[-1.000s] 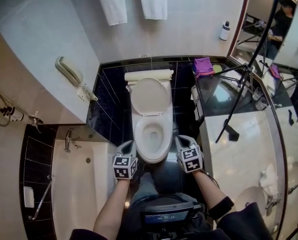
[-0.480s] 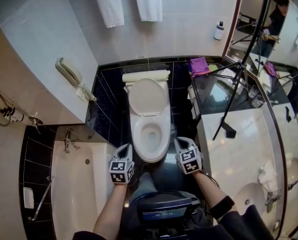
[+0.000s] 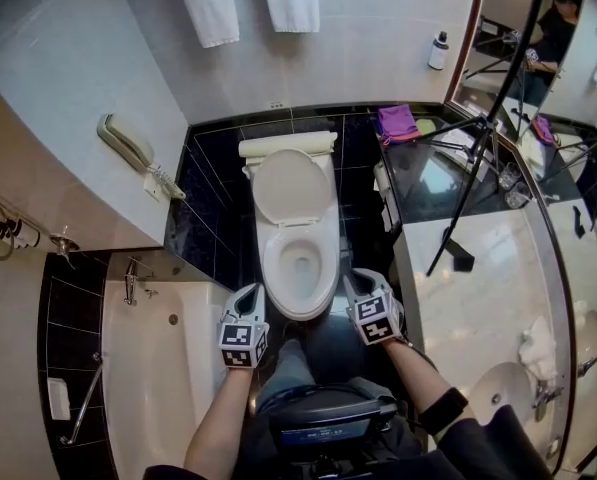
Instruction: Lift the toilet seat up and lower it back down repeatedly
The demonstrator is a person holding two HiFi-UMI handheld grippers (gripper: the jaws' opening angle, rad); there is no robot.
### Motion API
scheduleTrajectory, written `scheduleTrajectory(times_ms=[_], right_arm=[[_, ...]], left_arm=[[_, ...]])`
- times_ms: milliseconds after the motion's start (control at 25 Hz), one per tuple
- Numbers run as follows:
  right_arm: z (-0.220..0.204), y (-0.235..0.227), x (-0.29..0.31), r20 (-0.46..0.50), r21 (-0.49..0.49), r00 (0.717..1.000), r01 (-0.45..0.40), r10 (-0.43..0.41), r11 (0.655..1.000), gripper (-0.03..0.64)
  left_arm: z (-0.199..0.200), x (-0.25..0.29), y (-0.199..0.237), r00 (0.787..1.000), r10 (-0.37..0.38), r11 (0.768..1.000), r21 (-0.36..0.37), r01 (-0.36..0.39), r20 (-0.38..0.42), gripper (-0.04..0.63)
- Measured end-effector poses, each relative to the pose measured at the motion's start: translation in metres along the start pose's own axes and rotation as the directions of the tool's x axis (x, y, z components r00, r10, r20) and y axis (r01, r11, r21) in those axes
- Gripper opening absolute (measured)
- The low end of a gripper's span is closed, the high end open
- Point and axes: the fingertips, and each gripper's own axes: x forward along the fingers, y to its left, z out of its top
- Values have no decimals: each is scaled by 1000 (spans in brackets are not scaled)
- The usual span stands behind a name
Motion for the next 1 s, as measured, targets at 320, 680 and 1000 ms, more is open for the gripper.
scheduleTrajectory(times_ms=[320, 680, 1000], right_arm=[[-52, -21, 65, -96, 137, 995, 24, -11, 990, 150], [-170, -33, 162, -223, 426, 973, 52, 50, 903, 195], [-314, -20, 243, -243, 652, 957, 41, 157, 757, 193]], left_arm=[[-21, 53, 6, 999, -48, 998, 52, 48, -7, -8], [-77, 121, 22, 995, -97, 993, 65, 99, -26, -9], [-177, 178, 19, 996, -78, 995, 55, 80, -34, -8]])
